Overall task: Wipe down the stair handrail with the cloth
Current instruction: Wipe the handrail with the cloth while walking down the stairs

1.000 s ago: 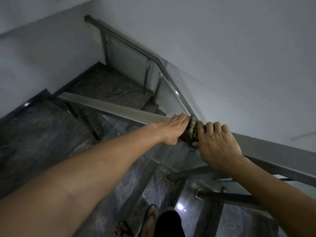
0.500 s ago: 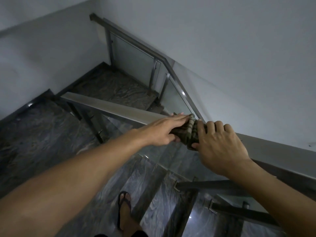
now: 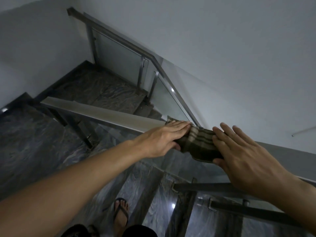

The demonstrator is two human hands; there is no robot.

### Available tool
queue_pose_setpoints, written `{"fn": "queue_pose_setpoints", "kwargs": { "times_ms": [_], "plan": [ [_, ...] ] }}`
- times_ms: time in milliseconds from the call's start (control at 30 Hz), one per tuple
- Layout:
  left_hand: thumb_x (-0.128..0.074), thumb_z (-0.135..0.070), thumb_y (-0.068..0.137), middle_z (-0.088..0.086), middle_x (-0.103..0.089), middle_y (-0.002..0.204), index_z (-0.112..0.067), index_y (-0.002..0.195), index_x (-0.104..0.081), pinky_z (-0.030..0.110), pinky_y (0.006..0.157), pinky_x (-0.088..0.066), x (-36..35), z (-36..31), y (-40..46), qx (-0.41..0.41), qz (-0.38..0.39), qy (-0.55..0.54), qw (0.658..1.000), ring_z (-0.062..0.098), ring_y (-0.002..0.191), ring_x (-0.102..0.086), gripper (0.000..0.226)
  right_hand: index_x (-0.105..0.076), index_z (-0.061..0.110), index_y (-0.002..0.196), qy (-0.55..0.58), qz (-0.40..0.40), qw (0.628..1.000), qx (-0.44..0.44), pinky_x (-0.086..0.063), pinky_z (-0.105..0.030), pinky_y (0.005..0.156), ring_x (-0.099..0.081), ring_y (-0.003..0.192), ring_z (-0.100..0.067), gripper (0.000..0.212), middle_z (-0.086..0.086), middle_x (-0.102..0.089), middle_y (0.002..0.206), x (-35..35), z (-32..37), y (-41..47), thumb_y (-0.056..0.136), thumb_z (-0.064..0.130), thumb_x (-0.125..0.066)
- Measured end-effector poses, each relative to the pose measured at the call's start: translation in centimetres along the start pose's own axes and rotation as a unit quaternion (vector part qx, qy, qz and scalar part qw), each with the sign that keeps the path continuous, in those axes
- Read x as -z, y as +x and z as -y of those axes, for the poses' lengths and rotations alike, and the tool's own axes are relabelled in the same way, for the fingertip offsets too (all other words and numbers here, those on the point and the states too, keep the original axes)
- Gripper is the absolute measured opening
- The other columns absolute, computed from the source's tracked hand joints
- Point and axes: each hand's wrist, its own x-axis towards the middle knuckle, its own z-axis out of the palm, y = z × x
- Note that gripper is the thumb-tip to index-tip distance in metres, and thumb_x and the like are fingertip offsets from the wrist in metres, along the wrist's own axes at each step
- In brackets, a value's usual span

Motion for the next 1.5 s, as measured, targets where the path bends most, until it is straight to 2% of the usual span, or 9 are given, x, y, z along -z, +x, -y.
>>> {"fn": "queue_pose_setpoints", "kwargs": {
  "times_ms": [133,267,333,467,600,1067,1233,1333,1500],
  "plan": [
    [-0.068,-0.005,0.081,0.013,-0.035,0.151,-0.006,0.142,-0.034,0.044,0.117,-0.027,1.3,3.6,-2.2,0.036,0.005,-0.018,0.999,0.021,0.142,-0.030,0.070,-0.051,0.000,0.119,0.004,-0.021,1.000,0.003,-0.030,-0.051,0.103,-0.050,0.124,-0.044,0.044,-0.031,-0.053,0.131,-0.2,2.3,2.4,0.085,0.027,-0.056],
    [-0.068,-0.005,0.081,0.011,-0.035,0.152,-0.009,0.142,-0.035,0.046,0.118,-0.025,2.4,6.5,-3.9,0.072,0.022,-0.040,0.996,0.022,0.143,-0.030,0.069,-0.042,0.004,0.136,-0.011,-0.022,0.999,0.033,-0.040,-0.060,0.097,-0.054,0.112,-0.051,0.069,-0.038,-0.052,0.126,-0.9,4.9,5.5,0.074,0.022,-0.066],
    [-0.069,-0.006,0.081,0.013,-0.035,0.152,-0.009,0.142,-0.037,0.048,0.118,-0.026,3.0,8.2,-4.9,0.081,0.024,-0.045,0.995,0.025,0.142,-0.031,0.069,-0.037,0.006,0.140,-0.016,-0.017,0.999,0.035,-0.042,-0.062,0.095,-0.052,0.111,-0.052,0.071,-0.039,-0.049,0.127,-1.1,6.2,7.2,0.077,0.023,-0.064],
    [-0.070,-0.006,0.079,0.015,-0.038,0.150,-0.009,0.141,-0.040,0.048,0.116,-0.027,4.2,11.7,-6.8,0.093,0.040,-0.038,0.994,0.029,0.139,-0.036,0.068,-0.036,0.006,0.140,-0.017,-0.026,0.999,0.027,-0.045,-0.060,0.091,-0.051,0.106,-0.050,0.060,-0.036,-0.051,0.123,-1.1,9.4,10.6,0.086,0.025,-0.052],
    [-0.071,-0.005,0.078,0.011,-0.038,0.151,-0.012,0.141,-0.040,0.043,0.118,-0.026,5.7,15.4,-8.9,0.121,0.049,-0.022,0.991,0.027,0.139,-0.037,0.071,-0.025,0.012,0.146,-0.026,-0.028,0.999,0.026,-0.041,-0.057,0.097,-0.046,0.113,-0.046,0.059,-0.033,-0.045,0.130,-1.5,12.8,14.6,0.092,0.031,-0.040],
    [-0.068,0.002,0.078,0.007,-0.038,0.151,-0.011,0.141,-0.040,0.022,0.114,-0.020,9.1,31.4,-17.4,0.145,0.032,-0.042,0.988,0.020,0.137,-0.037,0.070,-0.016,0.018,0.148,-0.012,-0.015,0.999,0.047,-0.040,-0.052,0.096,-0.046,0.112,-0.042,0.059,-0.029,-0.044,0.130,-2.8,24.4,29.4,0.095,0.036,-0.035],
    [-0.069,-0.003,0.080,-0.009,-0.035,0.146,-0.016,0.142,-0.039,0.034,0.118,-0.023,11.0,39.9,-21.4,0.155,0.063,-0.052,0.984,0.016,0.138,-0.035,0.069,-0.012,0.019,0.149,-0.009,-0.015,0.999,0.047,-0.036,-0.052,0.099,-0.043,0.116,-0.045,0.060,-0.030,-0.040,0.136,-3.6,30.2,36.7,0.095,0.037,-0.032],
    [-0.069,-0.003,0.079,-0.001,-0.037,0.151,-0.018,0.142,-0.040,0.041,0.118,-0.025,11.7,44.3,-23.8,0.158,0.062,-0.062,0.984,0.018,0.139,-0.036,0.070,-0.013,0.019,0.148,-0.005,-0.009,0.999,0.045,-0.037,-0.052,0.097,-0.044,0.114,-0.045,0.059,-0.030,-0.040,0.134,-3.8,33.5,40.3,0.095,0.037,-0.032],
    [-0.069,-0.002,0.079,-0.002,-0.039,0.148,-0.014,0.141,-0.041,0.021,0.115,-0.020,13.3,50.3,-27.1,0.157,0.053,-0.060,0.984,0.009,0.135,-0.034,0.069,-0.015,0.020,0.148,-0.007,-0.010,0.999,0.040,-0.040,-0.050,0.092,-0.047,0.109,-0.043,0.060,-0.028,-0.045,0.129,-4.6,38.1,45.9,0.093,0.038,-0.034]
  ]
}}
